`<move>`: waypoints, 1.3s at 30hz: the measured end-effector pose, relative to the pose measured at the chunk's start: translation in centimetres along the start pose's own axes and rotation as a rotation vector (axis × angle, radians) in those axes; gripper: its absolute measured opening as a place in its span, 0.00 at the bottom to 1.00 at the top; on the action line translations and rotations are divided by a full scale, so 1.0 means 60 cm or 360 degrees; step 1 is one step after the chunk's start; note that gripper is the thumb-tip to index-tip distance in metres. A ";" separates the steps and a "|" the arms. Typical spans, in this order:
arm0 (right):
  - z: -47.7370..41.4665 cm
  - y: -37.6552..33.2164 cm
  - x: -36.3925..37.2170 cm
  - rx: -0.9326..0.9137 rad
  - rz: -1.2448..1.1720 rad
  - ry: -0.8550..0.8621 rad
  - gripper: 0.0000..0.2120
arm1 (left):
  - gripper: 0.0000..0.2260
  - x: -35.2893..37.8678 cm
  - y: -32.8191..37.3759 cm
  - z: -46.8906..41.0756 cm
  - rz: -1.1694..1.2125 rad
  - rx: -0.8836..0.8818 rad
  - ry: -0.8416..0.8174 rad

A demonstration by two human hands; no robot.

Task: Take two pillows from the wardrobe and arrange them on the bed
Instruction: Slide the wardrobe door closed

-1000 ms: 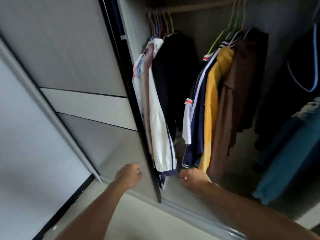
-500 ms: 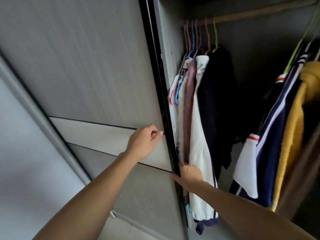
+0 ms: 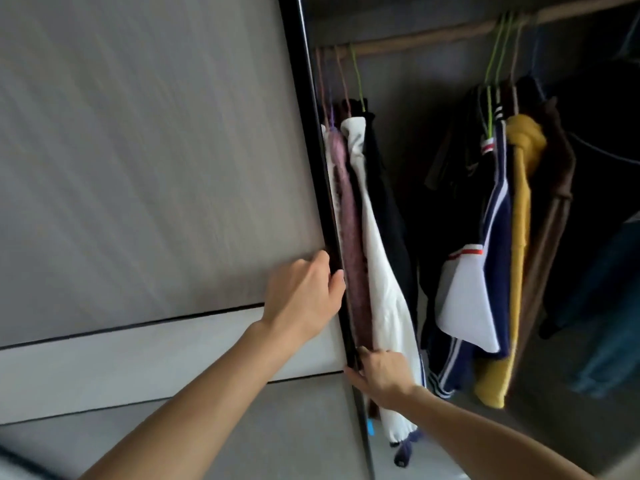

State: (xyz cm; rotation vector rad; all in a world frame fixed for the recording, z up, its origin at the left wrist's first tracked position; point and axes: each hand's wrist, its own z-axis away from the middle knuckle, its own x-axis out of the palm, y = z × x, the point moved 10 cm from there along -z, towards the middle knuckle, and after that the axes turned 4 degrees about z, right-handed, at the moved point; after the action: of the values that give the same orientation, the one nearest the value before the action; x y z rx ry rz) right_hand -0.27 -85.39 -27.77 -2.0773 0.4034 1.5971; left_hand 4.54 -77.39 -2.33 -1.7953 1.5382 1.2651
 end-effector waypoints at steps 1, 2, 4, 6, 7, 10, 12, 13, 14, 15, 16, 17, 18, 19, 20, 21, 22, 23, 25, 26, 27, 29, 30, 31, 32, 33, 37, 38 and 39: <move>0.007 0.005 -0.003 0.0042 -0.0023 -0.0017 0.22 | 0.13 0.003 0.007 -0.001 -0.0011 0.0025 -0.0010; 0.014 0.012 -0.005 0.0086 -0.0038 -0.0032 0.21 | 0.13 0.007 0.015 -0.002 -0.0005 0.0057 -0.0029; 0.026 0.030 -0.013 0.0174 -0.0044 -0.0031 0.20 | 0.11 0.016 0.037 -0.006 0.0005 0.0123 -0.0059; 0.040 0.056 -0.027 0.0259 -0.0013 -0.0012 0.19 | 0.10 0.024 0.063 -0.014 0.0015 0.0184 -0.0054; 0.047 0.071 -0.032 0.0305 0.0002 -0.0011 0.19 | 0.10 0.028 0.078 -0.017 0.0025 0.0204 -0.0058; 0.073 0.117 -0.043 0.0450 0.0007 -0.0016 0.17 | 0.09 0.048 0.124 -0.030 0.0052 0.0259 -0.0122; 0.088 0.148 -0.052 0.0520 0.0015 0.0010 0.18 | 0.08 0.063 0.158 -0.040 0.0048 0.0324 -0.0157; 0.094 0.165 -0.056 0.0545 0.0035 0.0018 0.18 | 0.08 0.070 0.175 -0.047 0.0055 0.0345 -0.0177; 0.100 0.185 -0.060 0.0572 0.0053 0.0022 0.18 | 0.08 0.078 0.193 -0.054 0.0061 0.0358 -0.0197; 0.106 0.205 -0.066 0.0603 0.0062 0.0030 0.18 | 0.08 0.086 0.212 -0.061 0.0062 0.0368 -0.0210; 0.113 0.224 -0.072 0.0632 0.0065 0.0041 0.18 | 0.08 0.094 0.232 -0.067 0.0063 0.0378 -0.0219; 0.119 0.244 -0.079 0.0660 0.0064 0.0046 0.17 | 0.08 0.102 0.251 -0.074 0.0069 0.0386 -0.0228; 0.126 0.263 -0.086 0.0684 0.0065 0.0047 0.17 | 0.08 0.111 0.271 -0.081 0.0078 0.0391 -0.0239; 0.134 0.282 -0.093 0.0705 0.0067 0.0051 0.17 | 0.08 0.120 0.290 -0.087 0.0081 0.0399 -0.0248; 0.141 0.302 -0.100 0.0723 0.0069 0.0059 0.17 | 0.08 0.129 0.310 -0.094 0.0078 0.0409 -0.0253; 0.149 0.323 -0.107 0.0740 0.0074 0.0063 0.17 | 0.08 0.139 0.330 -0.100 0.0070 0.0416 -0.0262; 0.155 0.346 -0.115 0.0753 0.0083 0.0065 0.17 | 0.09 0.148 0.350 -0.106 0.0064 0.0427 -0.0273; 0.161 0.368 -0.123 0.0763 0.0091 0.0068 0.17 | 0.09 0.156 0.371 -0.112 0.0061 0.0445 -0.0278; 0.173 0.416 -0.139 0.0785 0.0091 0.0080 0.17 | 0.09 0.164 0.410 -0.124 0.0059 0.0501 -0.0239; 0.179 0.440 -0.147 0.0802 0.0087 0.0089 0.17 | 0.09 0.163 0.427 -0.130 0.0056 0.0529 -0.0185; 0.187 0.465 -0.154 0.0829 0.0085 0.0093 0.18 | 0.09 0.160 0.441 -0.135 0.0053 0.0555 -0.0117; 0.204 0.511 -0.167 0.0896 0.0077 0.0092 0.19 | 0.07 0.152 0.463 -0.140 0.0059 0.0608 0.0006; 0.214 0.533 -0.172 0.0932 0.0067 0.0082 0.19 | 0.06 0.148 0.475 -0.138 0.0064 0.0653 0.0058; 0.224 0.556 -0.175 0.0971 0.0054 0.0072 0.19 | 0.05 0.145 0.493 -0.133 0.0051 0.0736 0.0118; 0.232 0.574 -0.177 0.1010 0.0039 0.0064 0.18 | 0.04 0.140 0.511 -0.125 -0.0003 0.0853 0.0206; 0.239 0.589 -0.180 0.1051 0.0018 0.0066 0.17 | 0.03 0.135 0.527 -0.117 -0.0094 0.0975 0.0312; 0.277 0.626 -0.209 0.1235 -0.0102 0.0244 0.25 | 0.13 0.137 0.552 -0.116 -0.0408 0.1168 0.0579; 0.290 0.632 -0.215 0.1272 -0.0159 0.0315 0.31 | 0.16 0.144 0.556 -0.123 -0.0455 0.1174 0.0591; 0.298 0.631 -0.221 0.1282 -0.0188 0.0382 0.35 | 0.18 0.153 0.562 -0.129 -0.0508 0.1193 0.0582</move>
State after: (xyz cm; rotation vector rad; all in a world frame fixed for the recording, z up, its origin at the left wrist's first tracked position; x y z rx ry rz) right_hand -37.76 -108.23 -26.05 -1.6065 0.8283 0.8874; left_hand -24.86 -97.61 0.78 -1.6909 1.5332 0.1546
